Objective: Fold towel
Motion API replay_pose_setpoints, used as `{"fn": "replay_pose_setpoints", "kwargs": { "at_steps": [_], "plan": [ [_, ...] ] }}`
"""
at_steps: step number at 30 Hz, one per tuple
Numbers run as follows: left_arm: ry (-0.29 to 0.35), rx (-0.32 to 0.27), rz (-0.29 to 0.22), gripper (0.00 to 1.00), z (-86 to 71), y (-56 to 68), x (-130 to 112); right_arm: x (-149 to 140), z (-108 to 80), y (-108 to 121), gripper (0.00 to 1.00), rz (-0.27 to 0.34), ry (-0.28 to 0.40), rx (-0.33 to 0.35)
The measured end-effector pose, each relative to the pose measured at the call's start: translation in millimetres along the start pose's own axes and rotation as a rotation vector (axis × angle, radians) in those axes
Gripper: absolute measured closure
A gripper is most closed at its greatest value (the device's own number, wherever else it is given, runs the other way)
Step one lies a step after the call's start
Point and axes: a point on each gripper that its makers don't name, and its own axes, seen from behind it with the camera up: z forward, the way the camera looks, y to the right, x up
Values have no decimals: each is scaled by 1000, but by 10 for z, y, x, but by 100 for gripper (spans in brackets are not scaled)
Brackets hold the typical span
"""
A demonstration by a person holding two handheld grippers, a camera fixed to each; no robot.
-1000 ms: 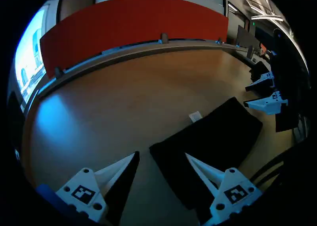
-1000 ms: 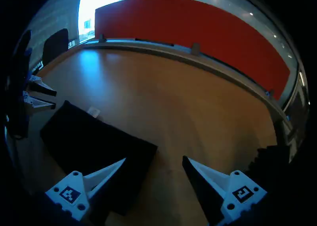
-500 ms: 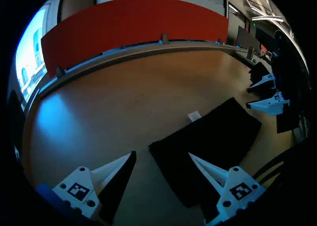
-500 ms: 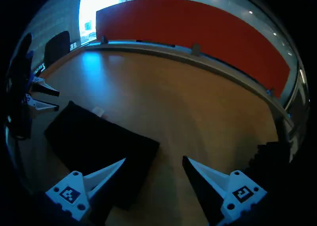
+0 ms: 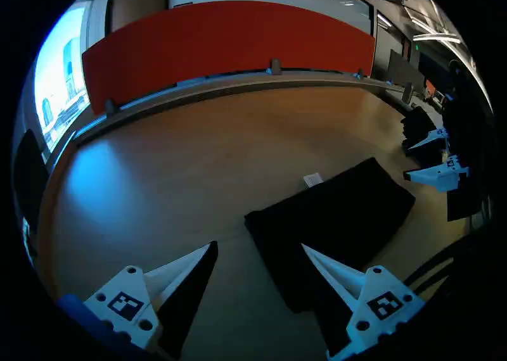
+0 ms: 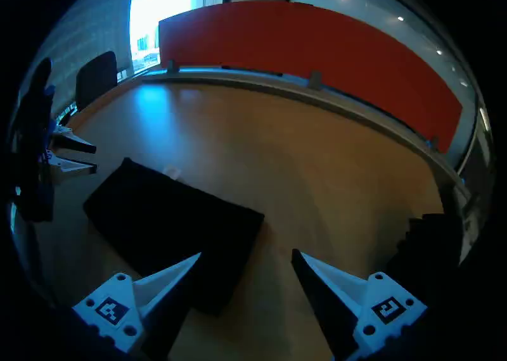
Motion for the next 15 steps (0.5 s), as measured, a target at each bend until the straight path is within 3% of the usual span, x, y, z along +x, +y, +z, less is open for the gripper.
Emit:
{"fn": "replay_pose_setpoints", "kwargs": {
  "at_steps": [15],
  "plan": [
    [22,49,-57,14,-321,-25,-147,-48,-127,-101,0,-22,9,34]
  ]
}}
